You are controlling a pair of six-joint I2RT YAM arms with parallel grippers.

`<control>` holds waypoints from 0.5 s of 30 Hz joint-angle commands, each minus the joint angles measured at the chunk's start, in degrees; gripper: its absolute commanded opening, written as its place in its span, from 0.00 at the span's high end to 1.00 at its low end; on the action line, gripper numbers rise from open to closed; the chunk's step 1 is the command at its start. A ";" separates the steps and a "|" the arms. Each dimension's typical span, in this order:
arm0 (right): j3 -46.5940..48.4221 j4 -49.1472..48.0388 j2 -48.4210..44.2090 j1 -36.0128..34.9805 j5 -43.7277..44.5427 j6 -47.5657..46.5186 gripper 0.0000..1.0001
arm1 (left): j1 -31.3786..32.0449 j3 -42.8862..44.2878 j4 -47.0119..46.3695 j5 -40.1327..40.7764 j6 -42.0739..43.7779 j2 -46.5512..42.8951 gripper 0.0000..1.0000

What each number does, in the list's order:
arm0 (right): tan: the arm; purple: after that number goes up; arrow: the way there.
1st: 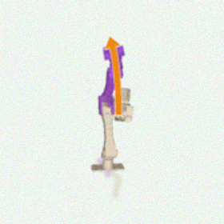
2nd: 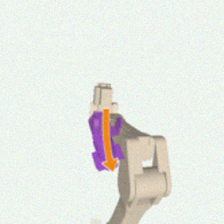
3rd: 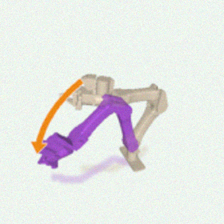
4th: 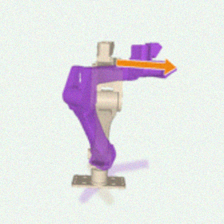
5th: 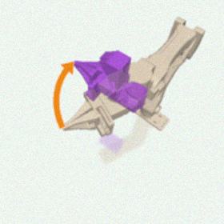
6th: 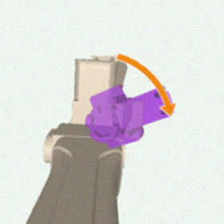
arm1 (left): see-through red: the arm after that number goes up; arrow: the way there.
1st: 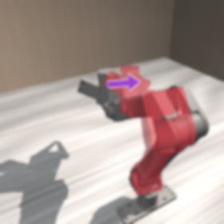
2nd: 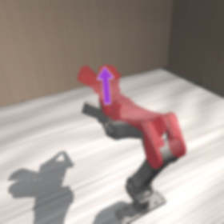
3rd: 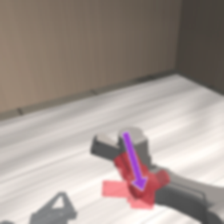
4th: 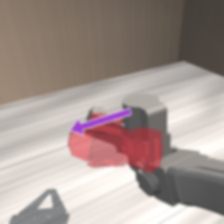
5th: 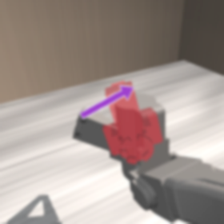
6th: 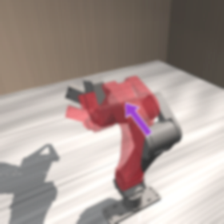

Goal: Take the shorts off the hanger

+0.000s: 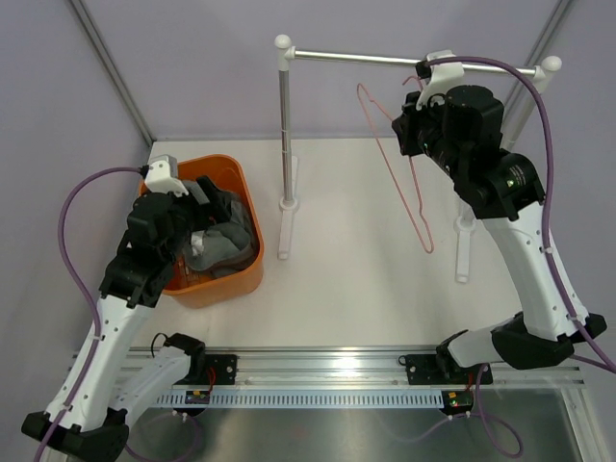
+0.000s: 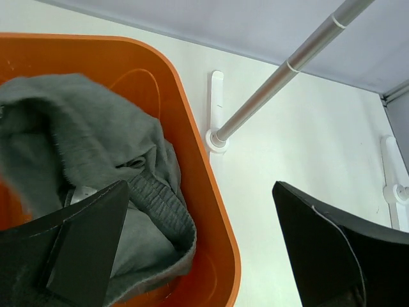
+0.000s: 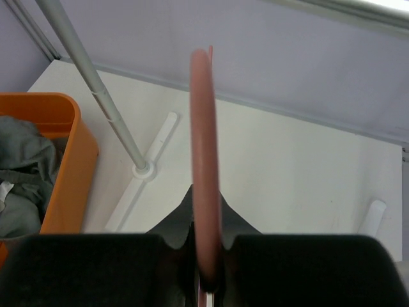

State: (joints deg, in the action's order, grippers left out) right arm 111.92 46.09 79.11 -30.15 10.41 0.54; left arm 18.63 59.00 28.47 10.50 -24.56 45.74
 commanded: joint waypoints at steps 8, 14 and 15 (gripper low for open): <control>18.93 3.83 11.32 4.83 -1.54 -2.29 1.00 | -0.26 4.63 0.45 -5.32 5.22 0.58 0.01; 27.11 4.89 18.70 7.21 -1.98 -1.33 1.00 | -0.26 5.68 0.71 -5.49 6.98 0.23 0.01; 27.73 4.89 20.10 7.47 -1.89 -1.07 1.00 | -0.26 5.68 0.80 -5.32 7.24 0.14 0.01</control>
State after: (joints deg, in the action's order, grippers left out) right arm 135.87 50.22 96.88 -23.55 9.47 -0.25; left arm 18.63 62.15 30.50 6.50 -19.35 46.26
